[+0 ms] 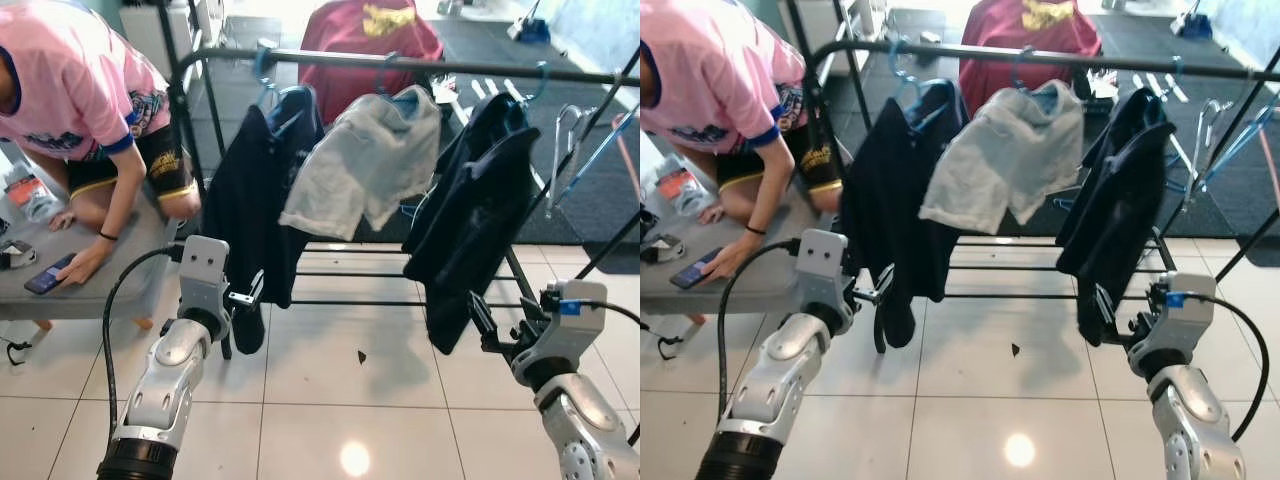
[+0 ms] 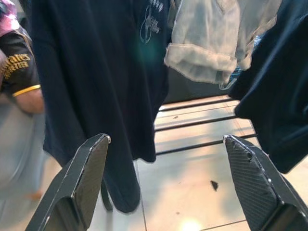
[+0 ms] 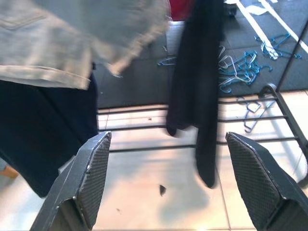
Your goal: Hang hanger
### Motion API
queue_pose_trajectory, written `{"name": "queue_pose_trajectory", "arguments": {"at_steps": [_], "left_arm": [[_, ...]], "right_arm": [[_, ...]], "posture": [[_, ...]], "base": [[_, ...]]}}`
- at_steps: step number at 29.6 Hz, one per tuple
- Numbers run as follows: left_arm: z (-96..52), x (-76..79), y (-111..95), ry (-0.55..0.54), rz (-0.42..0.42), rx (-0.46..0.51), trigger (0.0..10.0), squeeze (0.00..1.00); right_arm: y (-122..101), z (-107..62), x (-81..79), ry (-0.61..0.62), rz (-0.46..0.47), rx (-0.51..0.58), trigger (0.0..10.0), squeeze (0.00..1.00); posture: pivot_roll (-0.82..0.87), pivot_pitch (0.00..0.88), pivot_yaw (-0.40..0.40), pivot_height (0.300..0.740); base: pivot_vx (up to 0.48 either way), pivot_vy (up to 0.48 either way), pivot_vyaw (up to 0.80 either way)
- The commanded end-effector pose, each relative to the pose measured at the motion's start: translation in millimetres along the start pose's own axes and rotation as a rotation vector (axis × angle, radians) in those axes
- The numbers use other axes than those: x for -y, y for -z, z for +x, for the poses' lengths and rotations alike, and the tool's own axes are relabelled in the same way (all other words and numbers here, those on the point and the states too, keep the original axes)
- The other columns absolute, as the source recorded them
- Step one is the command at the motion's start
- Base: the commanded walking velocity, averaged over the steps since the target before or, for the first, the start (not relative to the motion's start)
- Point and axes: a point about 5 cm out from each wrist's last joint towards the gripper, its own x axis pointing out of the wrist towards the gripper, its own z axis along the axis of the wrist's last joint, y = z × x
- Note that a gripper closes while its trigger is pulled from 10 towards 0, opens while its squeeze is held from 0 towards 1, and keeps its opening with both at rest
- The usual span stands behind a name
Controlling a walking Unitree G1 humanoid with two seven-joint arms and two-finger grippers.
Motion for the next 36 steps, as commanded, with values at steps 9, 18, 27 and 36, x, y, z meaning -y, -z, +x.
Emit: {"name": "queue_pose_trajectory", "arguments": {"at_steps": [9,18,27,36], "left_arm": [[1.2,-0.6,-2,0.007,-0.003,0.007,10.0,0.0],[6.4,-10.9,-5,-0.053,-0.048,0.021,10.0,0.0],[11.4,-14.1,-14,-0.048,-0.045,0.065,10.0,0.0],[11.7,-18.5,-14,-0.067,-0.033,0.068,10.0,0.0]], "right_arm": [[-2,-0.2,4.8,0.012,-0.022,-0.003,10.0,0.0],[-25,11.9,-2.6,-0.037,-0.076,0.056,10.0,0.0],[-74,33.6,-22.7,-0.136,-0.112,0.201,10.0,0.0],[-84,38.9,-47.7,-0.25,-0.136,0.226,10.0,0.0]], "posture": [[-0.09,0.201,-0.027,0.74],[-0.09,0.203,-0.024,0.74],[-0.09,0.199,-0.029,0.74],[-0.1,0.199,-0.028,0.74]], "base": [[0.0,-0.427,0.0],[0.0,0.0,0.0],[0.222,0.0,0.0],[0.345,0.0,0.0]]}}
